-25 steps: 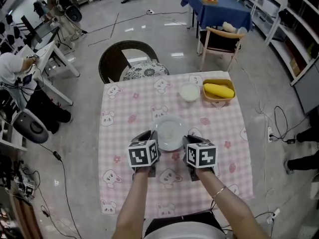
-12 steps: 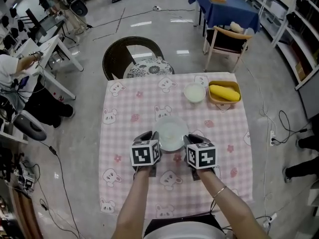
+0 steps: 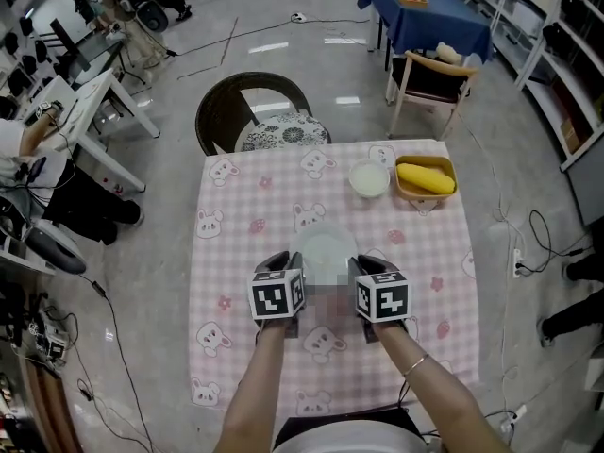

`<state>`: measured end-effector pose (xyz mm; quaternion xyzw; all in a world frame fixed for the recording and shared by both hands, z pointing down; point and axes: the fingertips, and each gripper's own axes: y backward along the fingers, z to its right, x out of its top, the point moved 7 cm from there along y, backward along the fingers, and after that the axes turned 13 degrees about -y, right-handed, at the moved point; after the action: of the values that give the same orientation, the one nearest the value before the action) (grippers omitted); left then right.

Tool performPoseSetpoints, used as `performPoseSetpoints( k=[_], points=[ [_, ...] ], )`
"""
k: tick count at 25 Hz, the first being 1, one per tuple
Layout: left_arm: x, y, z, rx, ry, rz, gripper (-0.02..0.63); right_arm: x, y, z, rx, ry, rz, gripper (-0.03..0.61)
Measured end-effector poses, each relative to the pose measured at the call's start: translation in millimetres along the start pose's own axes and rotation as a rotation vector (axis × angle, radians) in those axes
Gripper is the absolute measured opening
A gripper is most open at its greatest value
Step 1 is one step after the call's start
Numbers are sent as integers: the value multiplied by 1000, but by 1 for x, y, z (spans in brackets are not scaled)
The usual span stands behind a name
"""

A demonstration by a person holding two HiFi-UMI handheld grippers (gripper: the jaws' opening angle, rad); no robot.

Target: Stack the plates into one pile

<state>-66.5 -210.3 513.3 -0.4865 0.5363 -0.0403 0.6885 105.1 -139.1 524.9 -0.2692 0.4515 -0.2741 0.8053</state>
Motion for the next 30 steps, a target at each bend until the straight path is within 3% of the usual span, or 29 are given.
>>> performPoseSetpoints(
  k=[3,14,30],
  points=[
    [-2,7,-4,4,29,64,104,2,4,3,-6,-14,36,63],
    [13,50,-3,10,-43,195,47,22,41,-17,29,35,202,6],
    [28,137,5,15,-109,411,20,31,143,-55,134,111,449,5]
  ],
)
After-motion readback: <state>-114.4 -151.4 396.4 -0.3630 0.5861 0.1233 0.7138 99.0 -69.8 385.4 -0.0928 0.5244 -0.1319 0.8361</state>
